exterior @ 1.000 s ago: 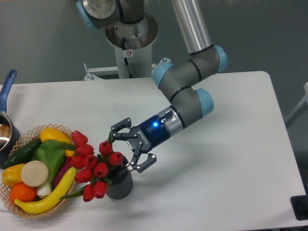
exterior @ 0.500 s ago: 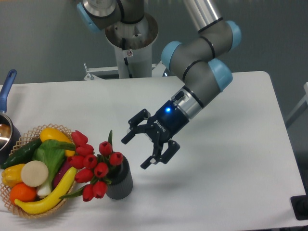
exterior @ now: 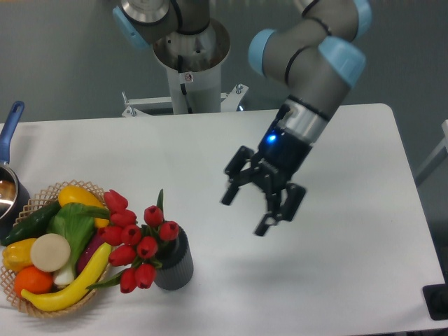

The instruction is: Insert the flowers into the vase

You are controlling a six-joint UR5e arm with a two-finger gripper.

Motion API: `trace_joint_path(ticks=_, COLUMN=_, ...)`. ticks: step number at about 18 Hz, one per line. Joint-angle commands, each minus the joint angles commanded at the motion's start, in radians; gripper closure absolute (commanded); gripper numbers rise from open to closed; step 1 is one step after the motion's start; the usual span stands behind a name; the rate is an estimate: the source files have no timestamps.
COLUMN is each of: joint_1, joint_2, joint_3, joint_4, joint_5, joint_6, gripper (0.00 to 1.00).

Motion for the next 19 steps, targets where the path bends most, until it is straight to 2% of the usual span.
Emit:
trace_joint_path(ticks=2, joint_1=0.003, joint_2=0.011, joint_3=0.015, joint_4=-0.061, joint_5=0.104, joint_6=0.018, gripper=0.00)
trace_joint_path(ticks=4, joint_1=0.015, joint_2=0.020, joint_3=0.037, joint_4=-0.115, joint_5=0.161, joint_6=0.050, gripper=0.00)
trace_joint_path(ticks=6, joint_1=0.032, joint_2=0.037, joint_3=0.057, joint_4=-0.193, joint_5=0.186, joint_6=0.145, gripper=0.00)
trace_joint_path(ticks=9, joint_1=0.101, joint_2=0.064, joint_3=0.061, joint_4=-0.305, joint_5=0.203, joint_6=0.349, gripper=0.00)
trace_joint_path(ticks=12, joint_1=0.117, joint_2=0.074, joint_3=0.060, joint_4=-0.330, joint_5=0.231, joint_6=0.431, gripper=0.00)
trace_joint_path(ticks=19, joint_1=0.117, joint_2=0.083, joint_3=0.051, joint_4=-0.325, joint_5=0.231, joint_6=0.434, gripper=0.00)
